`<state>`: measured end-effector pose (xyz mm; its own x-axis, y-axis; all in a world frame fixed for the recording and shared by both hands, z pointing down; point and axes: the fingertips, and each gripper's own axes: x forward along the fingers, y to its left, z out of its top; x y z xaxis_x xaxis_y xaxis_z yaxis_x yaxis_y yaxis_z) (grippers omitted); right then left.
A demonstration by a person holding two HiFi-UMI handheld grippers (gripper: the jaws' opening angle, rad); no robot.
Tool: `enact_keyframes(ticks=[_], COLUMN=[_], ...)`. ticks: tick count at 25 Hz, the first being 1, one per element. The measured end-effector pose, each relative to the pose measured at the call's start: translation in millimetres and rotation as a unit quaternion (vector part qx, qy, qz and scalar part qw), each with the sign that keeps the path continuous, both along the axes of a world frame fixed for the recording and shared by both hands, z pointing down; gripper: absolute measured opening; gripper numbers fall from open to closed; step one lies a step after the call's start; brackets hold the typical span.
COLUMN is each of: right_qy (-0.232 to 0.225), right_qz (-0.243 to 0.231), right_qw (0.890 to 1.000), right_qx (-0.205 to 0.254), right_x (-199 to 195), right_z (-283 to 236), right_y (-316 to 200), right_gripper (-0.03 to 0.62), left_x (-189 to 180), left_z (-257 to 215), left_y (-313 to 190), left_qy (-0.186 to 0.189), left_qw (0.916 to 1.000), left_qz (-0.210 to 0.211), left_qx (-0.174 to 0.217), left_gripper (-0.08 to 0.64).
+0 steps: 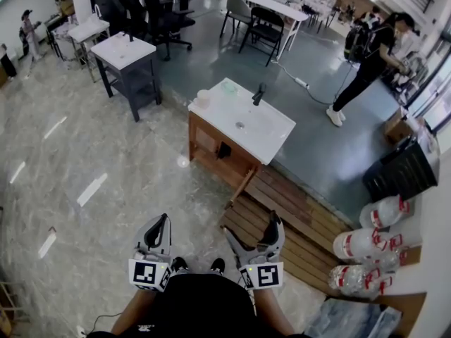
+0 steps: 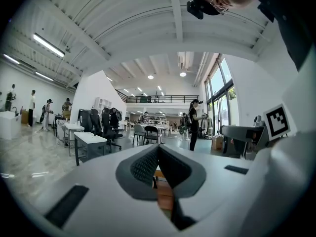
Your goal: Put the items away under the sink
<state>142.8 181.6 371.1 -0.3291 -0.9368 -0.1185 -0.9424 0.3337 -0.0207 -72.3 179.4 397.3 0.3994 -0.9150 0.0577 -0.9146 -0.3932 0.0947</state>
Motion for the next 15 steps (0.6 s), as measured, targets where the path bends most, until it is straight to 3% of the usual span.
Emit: enact_keyframes(ticks=[11, 15], right_qy=[-0.002, -0.001], right_qz=[0.010, 0.015], right_qw=[1.000, 1.000], right_qx=[-0.011, -0.012], right_x=[-22.3, -36.7], right_z=[6.3, 8.5], right_y=[-4.9, -6.6], right_gripper=[0.543, 0.543], left_x=[-46.9, -70.9], left_z=[6.4, 11.8], left_y=[3.4, 0.2], left_qy=[-0.004, 0.011], left_qw=[0.9998, 0.9996], left_qz=[-0.013, -0.017], left_qx=[-0.013, -0.022], left_gripper=[0.005, 0.005])
